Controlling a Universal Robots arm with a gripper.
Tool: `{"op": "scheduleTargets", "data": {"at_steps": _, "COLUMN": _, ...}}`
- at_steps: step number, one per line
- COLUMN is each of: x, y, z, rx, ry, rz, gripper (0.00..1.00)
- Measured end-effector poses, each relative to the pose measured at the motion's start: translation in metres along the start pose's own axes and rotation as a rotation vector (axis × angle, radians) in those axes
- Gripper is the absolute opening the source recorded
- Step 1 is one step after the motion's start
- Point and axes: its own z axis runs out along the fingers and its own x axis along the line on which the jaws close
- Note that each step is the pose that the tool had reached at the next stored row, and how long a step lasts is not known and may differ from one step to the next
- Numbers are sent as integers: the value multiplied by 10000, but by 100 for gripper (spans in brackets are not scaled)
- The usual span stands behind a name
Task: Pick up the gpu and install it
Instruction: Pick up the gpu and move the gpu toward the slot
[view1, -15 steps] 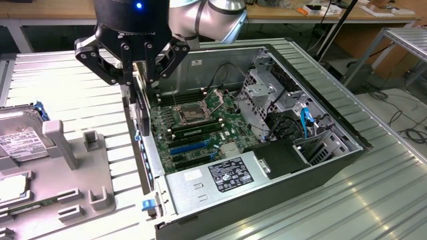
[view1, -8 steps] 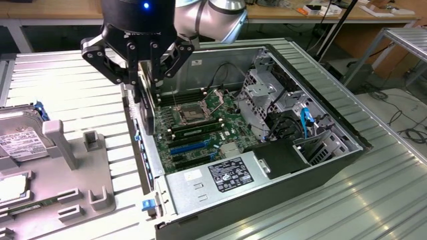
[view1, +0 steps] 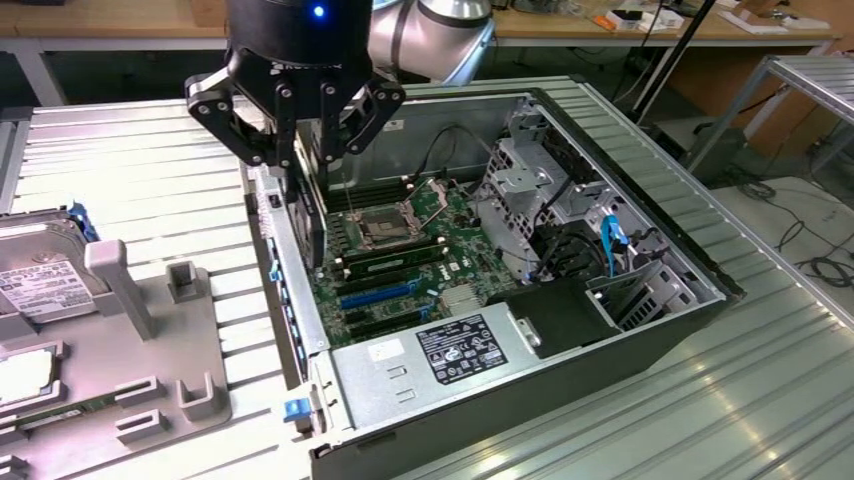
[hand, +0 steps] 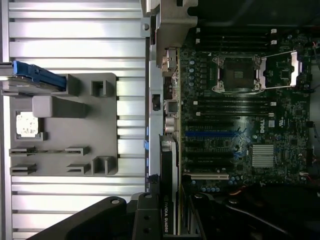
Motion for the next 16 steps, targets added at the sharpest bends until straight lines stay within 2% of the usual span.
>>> {"op": "scheduleTargets", "data": {"at_steps": 16, "x": -251, "y": -1, "z": -1, "rx": 0, "ry": 35, "rz": 1, "gripper": 27}}
